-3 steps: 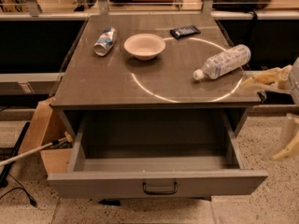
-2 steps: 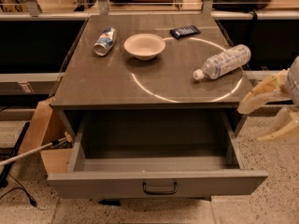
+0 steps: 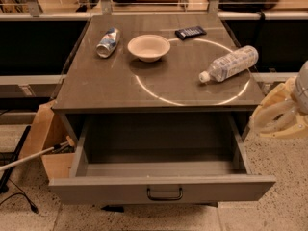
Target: Close top drawer
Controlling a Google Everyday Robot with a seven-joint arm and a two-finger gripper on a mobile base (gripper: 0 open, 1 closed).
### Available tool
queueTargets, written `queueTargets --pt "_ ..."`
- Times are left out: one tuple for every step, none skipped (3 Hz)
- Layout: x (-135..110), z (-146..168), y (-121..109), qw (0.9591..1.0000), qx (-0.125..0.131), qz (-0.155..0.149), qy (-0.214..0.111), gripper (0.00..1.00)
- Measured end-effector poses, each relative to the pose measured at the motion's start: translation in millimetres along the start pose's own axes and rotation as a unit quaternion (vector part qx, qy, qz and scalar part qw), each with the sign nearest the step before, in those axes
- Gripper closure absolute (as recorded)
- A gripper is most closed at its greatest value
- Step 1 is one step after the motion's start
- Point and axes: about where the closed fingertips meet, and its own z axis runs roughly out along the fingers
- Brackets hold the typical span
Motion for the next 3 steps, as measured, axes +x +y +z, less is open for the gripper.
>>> queueTargets --pt "3.4 10.5 5.4 1.0000 -0.007 0.003 0.005 1.00" --pt "10.7 23.9 11.2 0.9998 -0.016 0.010 0.007 1.00" --pt "23.2 41.0 18.7 0.9994 -0.025 0.020 0.014 1.00"
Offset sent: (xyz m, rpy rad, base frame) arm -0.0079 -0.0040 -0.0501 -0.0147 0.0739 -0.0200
